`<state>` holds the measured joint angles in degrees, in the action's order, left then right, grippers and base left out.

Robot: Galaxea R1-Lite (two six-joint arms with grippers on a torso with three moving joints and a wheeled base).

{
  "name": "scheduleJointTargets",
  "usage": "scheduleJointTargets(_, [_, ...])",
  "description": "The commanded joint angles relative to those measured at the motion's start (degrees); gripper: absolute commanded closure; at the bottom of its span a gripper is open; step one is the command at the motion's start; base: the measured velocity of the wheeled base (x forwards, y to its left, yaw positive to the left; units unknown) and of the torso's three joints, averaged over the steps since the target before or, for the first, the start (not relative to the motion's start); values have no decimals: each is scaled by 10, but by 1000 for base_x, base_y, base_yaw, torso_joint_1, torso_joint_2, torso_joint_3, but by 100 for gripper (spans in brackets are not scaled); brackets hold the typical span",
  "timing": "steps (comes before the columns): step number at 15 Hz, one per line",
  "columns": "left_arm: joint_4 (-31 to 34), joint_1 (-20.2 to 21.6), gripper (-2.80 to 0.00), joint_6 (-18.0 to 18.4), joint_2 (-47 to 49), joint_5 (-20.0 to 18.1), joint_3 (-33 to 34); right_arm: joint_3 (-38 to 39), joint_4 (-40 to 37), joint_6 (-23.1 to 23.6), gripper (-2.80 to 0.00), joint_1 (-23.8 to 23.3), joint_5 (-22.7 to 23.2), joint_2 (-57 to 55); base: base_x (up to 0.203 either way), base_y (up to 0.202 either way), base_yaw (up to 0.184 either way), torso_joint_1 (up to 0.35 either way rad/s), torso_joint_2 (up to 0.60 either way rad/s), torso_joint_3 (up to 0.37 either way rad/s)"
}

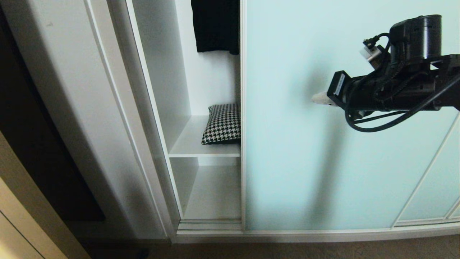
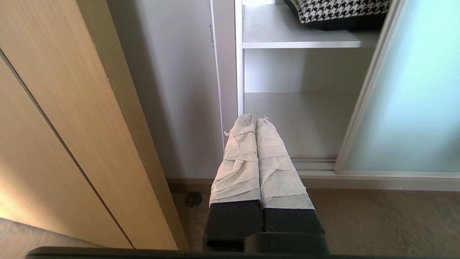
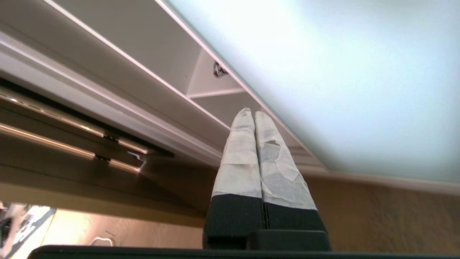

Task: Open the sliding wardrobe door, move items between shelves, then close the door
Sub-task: Close the door

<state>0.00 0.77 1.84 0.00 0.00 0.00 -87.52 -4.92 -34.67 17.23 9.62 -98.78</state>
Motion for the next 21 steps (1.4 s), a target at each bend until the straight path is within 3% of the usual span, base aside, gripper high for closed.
scheduleJointTargets(1, [0,0,0,0,1,0,0,59,2,5,0,-40,9,70,0,0,0,0,0,0])
scheduleJointTargets(4, [0,0,0,0,1,0,0,117,2,26,0,-98,28,128,0,0,0,0,0,0])
scheduleJointTargets(8, [0,0,0,0,1,0,0,168,13,27,0,-219,33,166,0,0,0,0,0,0])
scheduleJointTargets(12, [0,0,0,0,1,0,0,184,60,25,0,-393,68,151,0,0,0,0,0,0])
scheduleJointTargets(16, [0,0,0,0,1,0,0,175,98,22,0,-561,158,74,0,0,0,0,0,0])
scheduleJointTargets(21, [0,0,0,0,1,0,0,109,144,21,0,-632,208,-67,0,0,0,0,0,0])
